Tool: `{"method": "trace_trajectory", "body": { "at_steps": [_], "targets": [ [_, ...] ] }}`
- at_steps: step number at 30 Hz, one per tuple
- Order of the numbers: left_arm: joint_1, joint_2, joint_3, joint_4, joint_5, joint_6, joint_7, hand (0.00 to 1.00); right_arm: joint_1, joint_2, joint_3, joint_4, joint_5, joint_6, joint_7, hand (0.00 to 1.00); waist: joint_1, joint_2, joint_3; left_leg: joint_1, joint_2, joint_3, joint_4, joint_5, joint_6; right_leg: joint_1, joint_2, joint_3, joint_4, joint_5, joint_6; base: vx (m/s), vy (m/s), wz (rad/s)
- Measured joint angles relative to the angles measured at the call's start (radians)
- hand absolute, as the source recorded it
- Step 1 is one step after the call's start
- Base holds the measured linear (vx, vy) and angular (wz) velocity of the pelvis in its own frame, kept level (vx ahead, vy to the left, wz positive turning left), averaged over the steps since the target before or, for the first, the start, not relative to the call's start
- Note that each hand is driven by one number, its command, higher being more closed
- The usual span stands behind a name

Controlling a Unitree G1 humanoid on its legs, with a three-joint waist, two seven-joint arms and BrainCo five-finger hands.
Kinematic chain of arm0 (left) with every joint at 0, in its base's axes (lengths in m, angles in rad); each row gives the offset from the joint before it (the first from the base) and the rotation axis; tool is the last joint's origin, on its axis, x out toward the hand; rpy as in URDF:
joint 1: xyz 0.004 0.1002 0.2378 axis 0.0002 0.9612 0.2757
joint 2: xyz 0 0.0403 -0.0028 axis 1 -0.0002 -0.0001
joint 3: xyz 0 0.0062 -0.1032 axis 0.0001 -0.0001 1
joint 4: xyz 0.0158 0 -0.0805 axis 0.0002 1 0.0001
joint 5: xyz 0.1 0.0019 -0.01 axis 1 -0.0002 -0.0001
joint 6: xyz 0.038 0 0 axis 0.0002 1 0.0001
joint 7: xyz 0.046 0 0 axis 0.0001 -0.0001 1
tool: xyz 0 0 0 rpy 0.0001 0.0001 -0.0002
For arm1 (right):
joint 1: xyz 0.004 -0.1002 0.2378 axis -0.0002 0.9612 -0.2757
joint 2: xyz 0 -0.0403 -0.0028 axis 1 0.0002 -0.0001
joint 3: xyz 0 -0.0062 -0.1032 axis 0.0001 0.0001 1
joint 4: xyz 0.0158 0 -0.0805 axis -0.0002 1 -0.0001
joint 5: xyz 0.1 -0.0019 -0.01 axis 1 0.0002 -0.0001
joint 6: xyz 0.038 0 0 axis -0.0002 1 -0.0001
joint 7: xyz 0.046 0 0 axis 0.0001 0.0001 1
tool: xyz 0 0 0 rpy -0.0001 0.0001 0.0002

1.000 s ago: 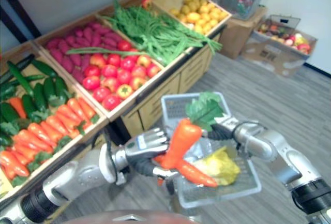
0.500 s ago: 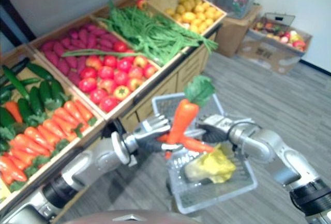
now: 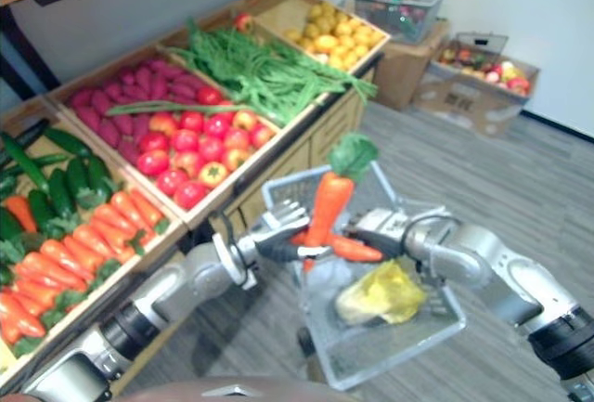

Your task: Pick vegetable in the basket

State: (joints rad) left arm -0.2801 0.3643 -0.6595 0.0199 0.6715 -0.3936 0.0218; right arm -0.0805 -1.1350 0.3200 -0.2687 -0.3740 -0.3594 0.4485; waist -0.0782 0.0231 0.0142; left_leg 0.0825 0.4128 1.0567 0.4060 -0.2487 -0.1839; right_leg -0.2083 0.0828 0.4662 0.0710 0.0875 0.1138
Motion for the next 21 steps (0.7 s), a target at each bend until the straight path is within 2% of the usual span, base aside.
{"method": "trace_trajectory", "body": {
  "at_steps": [4,10,21],
  "targets": [
    [-0.004,-0.014,-0.005,0.035,0.0,-0.019,0.003,1.0,-0.004,-0.033,0.0,-0.02,0.0,0.0,0.02,1.0,-0.005,-0.001,-0.008,0.007,0.001,0.006,0.001,-0.002,-0.003,0.0,0.004,0.01,-0.001,0.001,0.001,0.04,0.037,-0.08],
    [-0.018,-0.014,-0.014,0.063,0.0,-0.043,0.003,1.0,-0.004,-0.035,0.001,-0.029,0.0,0.0,0.022,1.0,-0.003,-0.002,-0.011,0.009,0.0,0.01,0.002,-0.003,-0.004,0.0,0.004,0.016,-0.001,0.001,0.002,0.02,0.04,-0.02],
    [-0.05,-0.048,-0.029,0.13,0.0,-0.045,0.004,1.0,-0.005,-0.045,0.002,-0.029,-0.005,0.01,0.042,1.0,-0.003,0.005,-0.015,0.015,-0.002,0.025,0.002,-0.005,-0.007,0.0,0.007,0.03,-0.001,0.003,0.004,0.01,0.032,-0.04]
  ]
}}
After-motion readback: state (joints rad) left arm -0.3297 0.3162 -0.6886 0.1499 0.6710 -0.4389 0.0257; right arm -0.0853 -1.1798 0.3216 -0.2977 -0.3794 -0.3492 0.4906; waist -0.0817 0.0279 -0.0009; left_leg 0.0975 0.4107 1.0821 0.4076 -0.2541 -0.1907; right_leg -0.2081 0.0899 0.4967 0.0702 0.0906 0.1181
